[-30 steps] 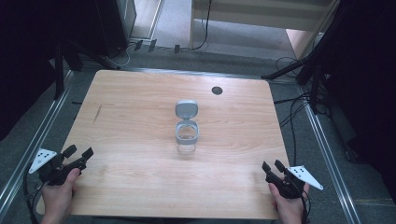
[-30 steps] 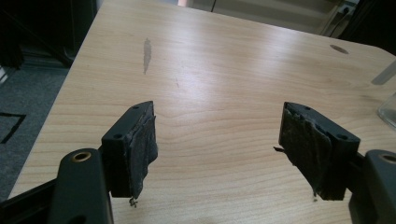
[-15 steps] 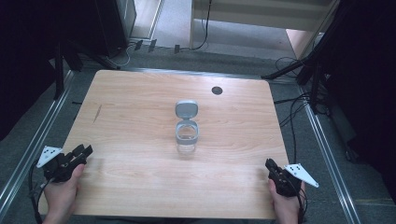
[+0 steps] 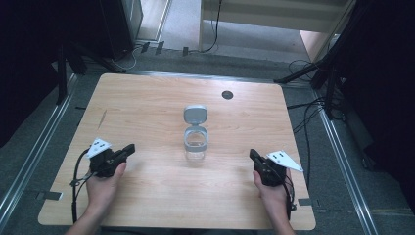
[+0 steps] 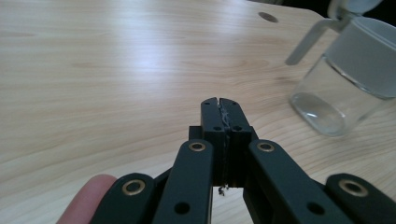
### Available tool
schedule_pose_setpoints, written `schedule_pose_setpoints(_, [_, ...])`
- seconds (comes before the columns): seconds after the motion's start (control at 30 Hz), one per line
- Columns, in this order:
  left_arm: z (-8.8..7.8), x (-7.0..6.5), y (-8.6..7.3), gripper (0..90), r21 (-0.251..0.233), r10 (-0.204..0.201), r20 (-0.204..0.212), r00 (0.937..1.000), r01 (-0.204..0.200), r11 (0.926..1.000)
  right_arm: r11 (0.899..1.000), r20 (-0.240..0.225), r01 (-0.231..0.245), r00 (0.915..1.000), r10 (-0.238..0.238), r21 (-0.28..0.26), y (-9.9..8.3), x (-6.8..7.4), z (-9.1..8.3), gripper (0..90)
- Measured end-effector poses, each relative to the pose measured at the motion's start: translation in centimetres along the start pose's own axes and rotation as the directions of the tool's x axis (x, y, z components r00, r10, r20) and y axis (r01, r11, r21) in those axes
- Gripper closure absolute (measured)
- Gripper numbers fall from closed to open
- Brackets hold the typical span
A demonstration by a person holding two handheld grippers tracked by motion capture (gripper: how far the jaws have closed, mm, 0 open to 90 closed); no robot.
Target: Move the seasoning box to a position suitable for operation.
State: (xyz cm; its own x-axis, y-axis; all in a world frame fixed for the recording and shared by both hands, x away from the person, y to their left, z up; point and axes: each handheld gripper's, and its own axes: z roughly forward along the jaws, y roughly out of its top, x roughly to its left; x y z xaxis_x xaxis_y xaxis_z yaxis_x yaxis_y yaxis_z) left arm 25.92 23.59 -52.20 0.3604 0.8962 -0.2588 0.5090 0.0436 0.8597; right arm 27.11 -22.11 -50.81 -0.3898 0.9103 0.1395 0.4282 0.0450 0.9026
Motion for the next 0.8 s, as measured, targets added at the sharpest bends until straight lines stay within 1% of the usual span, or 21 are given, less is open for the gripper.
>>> schedule_pose_setpoints(0.03, [0.5, -0.5, 0.2, 90.0, 0.01, 0.011, 0.012, 0.9999, -0.011, 0.9999, 1.0, -0.012, 0.016, 0.9998, -0.016, 0.002, 0.6, 1.1, 1.0, 90.0])
schedule_pose_setpoints(0.07, [1.1, -1.1, 0.3, 90.0, 0.012, 0.017, 0.023, 0.9996, -0.017, 0.9998, 1.0, -0.012, 0.016, 0.9998, -0.016, 0.002, 0.6, 1.1, 1.0, 90.0])
schedule_pose_setpoints(0.13, [2.3, -2.2, 0.4, 90.0, 0.024, 0.028, 0.042, 0.9987, -0.029, 0.9993, 1.0, -0.036, 0.02, 0.9992, -0.02, 0.001, 1.0, 2.2, 2.0, 90.0])
schedule_pose_setpoints(0.2, [3.3, -3.2, 0.5, 90.0, 0.031, 0.027, 0.064, 0.9976, -0.029, 0.9991, 0.999, -0.049, 0.038, 0.9981, -0.037, 0.009, 1.3, 3.3, 3.1, 90.0])
schedule_pose_setpoints(0.23, [3.8, -3.7, 0.6, 90.0, 0.035, 0.023, 0.074, 0.997, -0.026, 0.999, 0.999, -0.06, 0.036, 0.9975, -0.036, 0.011, 1.4, 3.8, 3.5, 90.0])
schedule_pose_setpoints(0.3, [4.6, -4.6, 0.7, 90.0, 0.041, 0.032, 0.083, 0.996, -0.036, 0.9985, 0.999, -0.071, 0.031, 0.9971, -0.03, 0.016, 1.5, 4.5, 4.5, 90.0])
schedule_pose_setpoints(0.33, [5.0, -5.1, 0.8, 90.0, 0.044, 0.035, 0.09, 0.9953, -0.039, 0.9983, 1.0, -0.077, 0.017, 0.9969, -0.015, 0.022, 1.6, 4.9, 4.8, 90.0])
schedule_pose_setpoints(0.37, [5.3, -5.5, 1.0, 90.0, 0.046, 0.033, 0.097, 0.9948, -0.037, 0.9982, 1.0, -0.087, 0.009, 0.9962, -0.008, 0.021, 1.7, 5.1, 5.3, 90.0])
schedule_pose_setpoints(0.4, [5.7, -5.9, 1.1, 90.0, 0.048, 0.039, 0.101, 0.9941, -0.044, 0.9979, 1.0, -0.093, 0.005, 0.9956, -0.003, 0.026, 1.7, 5.4, 5.7, 90.0])
schedule_pose_setpoints(0.43, [6.0, -6.3, 1.3, 90.0, 0.048, 0.046, 0.099, 0.994, -0.051, 0.9975, 0.999, -0.101, 0.013, 0.9948, -0.01, 0.029, 2.0, 6.1, 6.5, 90.0])
schedule_pose_setpoints(0.47, [6.3, -6.7, 1.5, 90.0, 0.048, 0.05, 0.101, 0.9936, -0.055, 0.9973, 0.999, -0.101, 0.013, 0.9948, -0.01, 0.029, 2.0, 6.1, 6.5, 90.0])
schedule_pose_setpoints(0.5, [6.5, -7.0, 1.7, 90.0, 0.047, 0.051, 0.105, 0.9932, -0.056, 0.9973, 0.999, -0.106, 0.018, 0.9942, -0.014, 0.031, 2.3, 6.6, 7.3, 90.0])
schedule_pose_setpoints(0.53, [6.7, -7.3, 1.9, 90.0, 0.047, 0.055, 0.105, 0.993, -0.06, 0.9971, 0.999, -0.106, 0.018, 0.9942, -0.014, 0.031, 2.3, 6.6, 7.3, 90.0])
schedule_pose_setpoints(0.57, [6.9, -7.6, 2.0, 90.0, 0.044, 0.051, 0.107, 0.993, -0.056, 0.9975, 0.999, -0.106, 0.018, 0.9943, -0.014, 0.036, 2.6, 7.0, 8.0, 90.0])
schedule_pose_setpoints(0.63, [7.3, -8.1, 2.1, 90.0, 0.048, 0.049, 0.104, 0.9933, -0.054, 0.9974, 0.999, -0.105, 0.021, 0.9944, -0.017, 0.038, 2.7, 7.2, 8.2, 90.0])
schedule_pose_setpoints(0.7, [7.9, -8.8, 2.0, 90.0, 0.051, 0.056, 0.089, 0.9945, -0.061, 0.9969, 0.998, -0.096, 0.034, 0.9949, -0.029, 0.046, 2.8, 7.6, 8.9, 90.0])
schedule_pose_setpoints(0.8, [8.2, -9.0, 1.9, 90.0, 0.057, 0.057, 0.087, 0.9946, -0.062, 0.9965, 0.998, -0.091, 0.028, 0.9956, -0.023, 0.055, 2.7, 7.7, 9.2, 90.0])
